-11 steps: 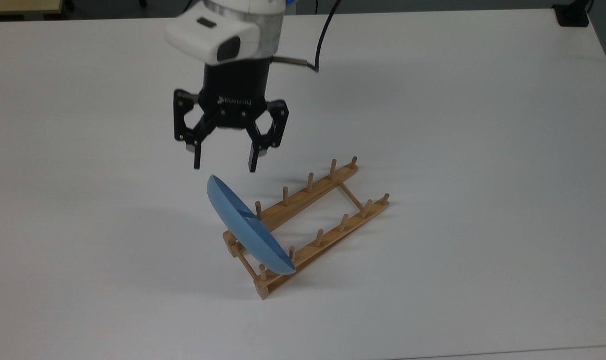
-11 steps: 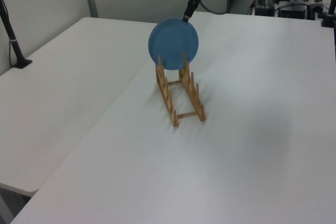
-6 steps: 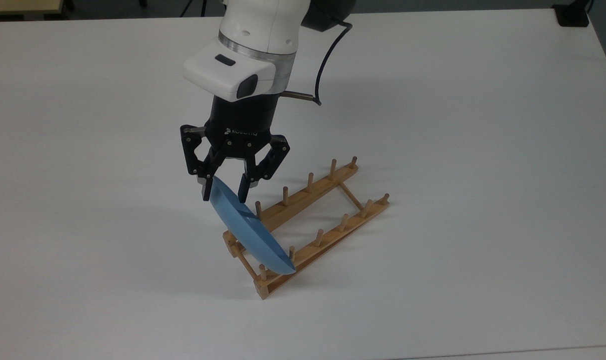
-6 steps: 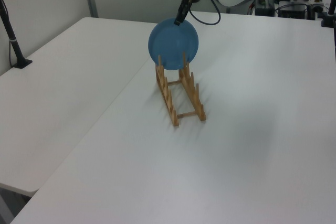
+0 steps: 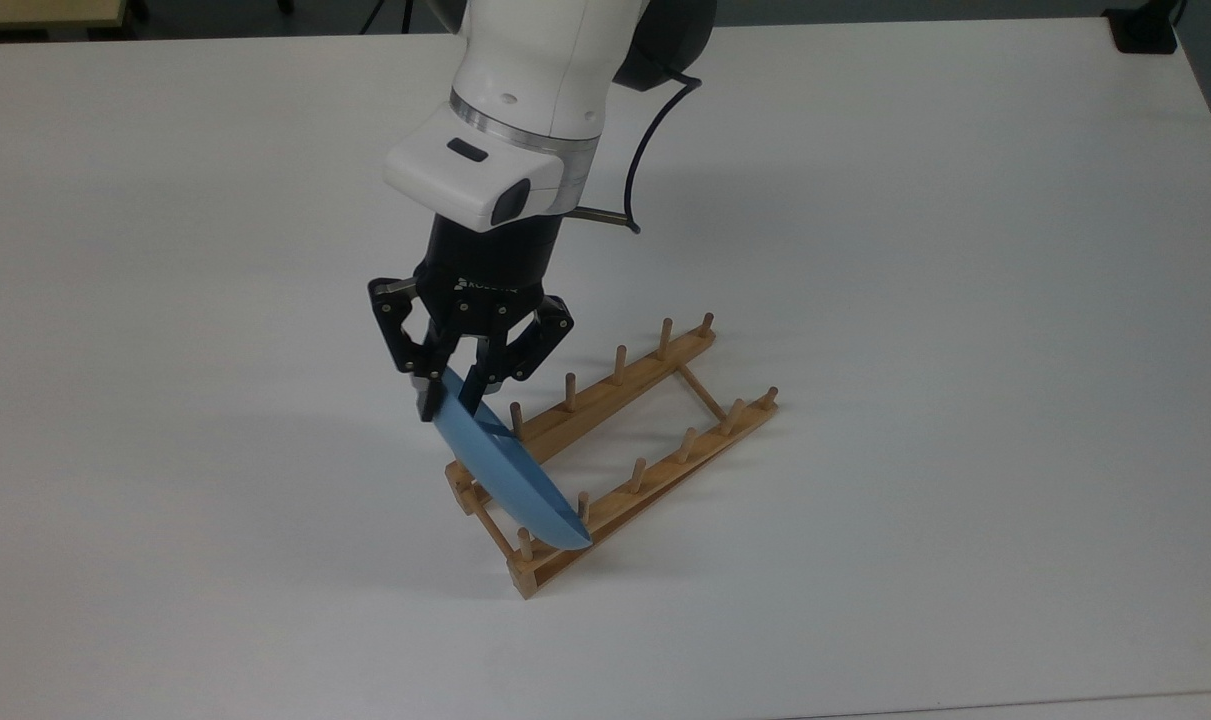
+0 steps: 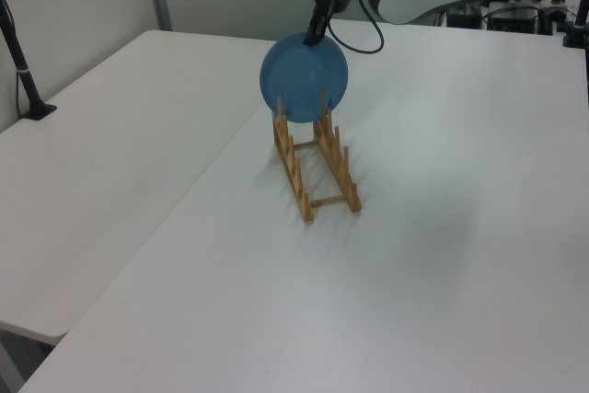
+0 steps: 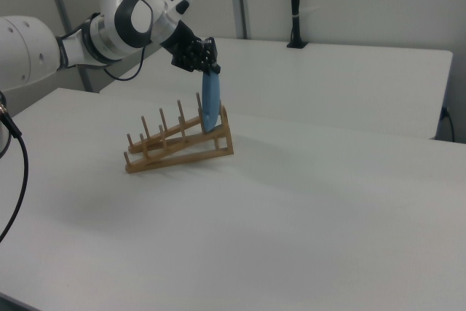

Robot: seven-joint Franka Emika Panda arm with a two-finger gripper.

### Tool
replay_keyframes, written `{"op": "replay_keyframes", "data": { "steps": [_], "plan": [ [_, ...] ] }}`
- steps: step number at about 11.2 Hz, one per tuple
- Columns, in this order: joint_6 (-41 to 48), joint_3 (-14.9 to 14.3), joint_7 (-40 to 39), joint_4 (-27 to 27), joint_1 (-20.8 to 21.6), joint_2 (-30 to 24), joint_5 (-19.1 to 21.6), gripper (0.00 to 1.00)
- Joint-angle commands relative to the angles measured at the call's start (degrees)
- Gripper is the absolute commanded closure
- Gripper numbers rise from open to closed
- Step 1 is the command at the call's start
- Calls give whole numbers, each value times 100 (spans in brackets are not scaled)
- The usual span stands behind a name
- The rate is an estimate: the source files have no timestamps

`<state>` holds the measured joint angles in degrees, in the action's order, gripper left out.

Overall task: Pick plate from plate rack
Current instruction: 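Close the gripper on the plate rim, then lift the blue plate out of the rack and carry it beside the rack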

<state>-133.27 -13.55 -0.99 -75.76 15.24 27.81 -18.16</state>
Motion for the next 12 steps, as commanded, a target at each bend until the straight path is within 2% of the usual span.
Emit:
{"op": "replay_keyframes", "data": {
  "steps": [1,7,12],
  "plan": [
    [-76,-78,38,70,111,40,-100,82],
    [-68,-139,-6,79,94,-74,-100,88],
    [-50,-113,64,79,50,-741,-12,88]
  ]
}}
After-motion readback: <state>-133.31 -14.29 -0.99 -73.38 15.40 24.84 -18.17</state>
